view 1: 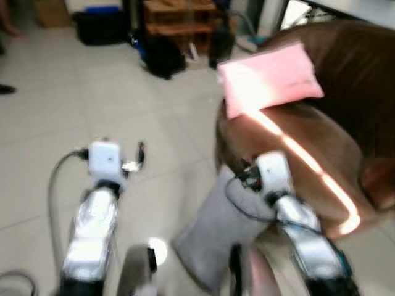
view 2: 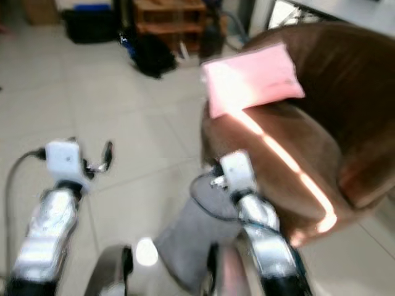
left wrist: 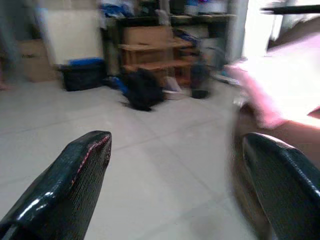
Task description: Move the pillow to the sofa from floor
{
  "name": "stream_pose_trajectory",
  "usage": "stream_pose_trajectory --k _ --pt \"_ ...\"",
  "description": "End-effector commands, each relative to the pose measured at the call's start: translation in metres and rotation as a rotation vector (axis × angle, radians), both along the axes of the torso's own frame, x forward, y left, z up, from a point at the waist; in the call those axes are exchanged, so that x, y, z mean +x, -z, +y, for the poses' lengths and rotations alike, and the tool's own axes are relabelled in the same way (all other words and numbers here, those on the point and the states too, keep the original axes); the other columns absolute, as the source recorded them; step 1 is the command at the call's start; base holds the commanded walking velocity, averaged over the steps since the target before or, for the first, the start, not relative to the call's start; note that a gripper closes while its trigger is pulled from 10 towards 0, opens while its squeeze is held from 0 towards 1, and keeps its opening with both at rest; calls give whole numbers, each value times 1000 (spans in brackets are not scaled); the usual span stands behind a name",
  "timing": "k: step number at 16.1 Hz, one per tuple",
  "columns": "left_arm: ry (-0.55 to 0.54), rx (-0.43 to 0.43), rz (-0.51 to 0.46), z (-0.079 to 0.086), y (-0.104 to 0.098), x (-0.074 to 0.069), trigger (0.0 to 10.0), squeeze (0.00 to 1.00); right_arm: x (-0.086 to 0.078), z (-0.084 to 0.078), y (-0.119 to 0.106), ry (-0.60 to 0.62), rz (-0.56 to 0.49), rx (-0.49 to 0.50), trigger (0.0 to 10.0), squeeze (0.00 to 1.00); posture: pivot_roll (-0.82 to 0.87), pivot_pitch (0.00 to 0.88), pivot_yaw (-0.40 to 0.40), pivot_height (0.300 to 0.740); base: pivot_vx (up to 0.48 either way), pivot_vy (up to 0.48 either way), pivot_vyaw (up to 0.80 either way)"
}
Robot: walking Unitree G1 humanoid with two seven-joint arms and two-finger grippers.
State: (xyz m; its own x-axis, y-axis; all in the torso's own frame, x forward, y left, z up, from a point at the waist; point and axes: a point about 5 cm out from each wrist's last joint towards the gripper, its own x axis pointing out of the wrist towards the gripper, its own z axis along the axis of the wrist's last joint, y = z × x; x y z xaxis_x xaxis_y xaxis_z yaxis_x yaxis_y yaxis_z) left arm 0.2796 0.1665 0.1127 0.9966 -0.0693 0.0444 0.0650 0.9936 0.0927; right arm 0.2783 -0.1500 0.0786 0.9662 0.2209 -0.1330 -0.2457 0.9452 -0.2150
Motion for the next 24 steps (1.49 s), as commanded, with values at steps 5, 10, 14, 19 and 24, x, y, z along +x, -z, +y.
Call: stream_pose_trajectory --k 5,10,14,19,24 --pt "-19 21 -4 8 -1 0 10000 0 2 5 -3 -8 -8 28 10000 0 -7 21 -23 538 409 0 0" --pt "-38 29 7 9 0 0 10000 0 2 5 -3 -2 -5 37 10000 0 -7 22 -27 538 144 0 0" --pt "-41 28 7 9 1 0 10000 0 3 5 -3 -5 2 50 10000 0 -6 22 -27 538 0 0 0" --pt "-38 25 11 8 2 0 10000 0 3 6 -2 -8 7 56 10000 0 -9 22 -28 499 0 0 0" --pt "-35 25 11 7 2 -1 10000 0 2 6 -2 -16 7 53 10000 0 -8 15 -30 464 0 0 0"
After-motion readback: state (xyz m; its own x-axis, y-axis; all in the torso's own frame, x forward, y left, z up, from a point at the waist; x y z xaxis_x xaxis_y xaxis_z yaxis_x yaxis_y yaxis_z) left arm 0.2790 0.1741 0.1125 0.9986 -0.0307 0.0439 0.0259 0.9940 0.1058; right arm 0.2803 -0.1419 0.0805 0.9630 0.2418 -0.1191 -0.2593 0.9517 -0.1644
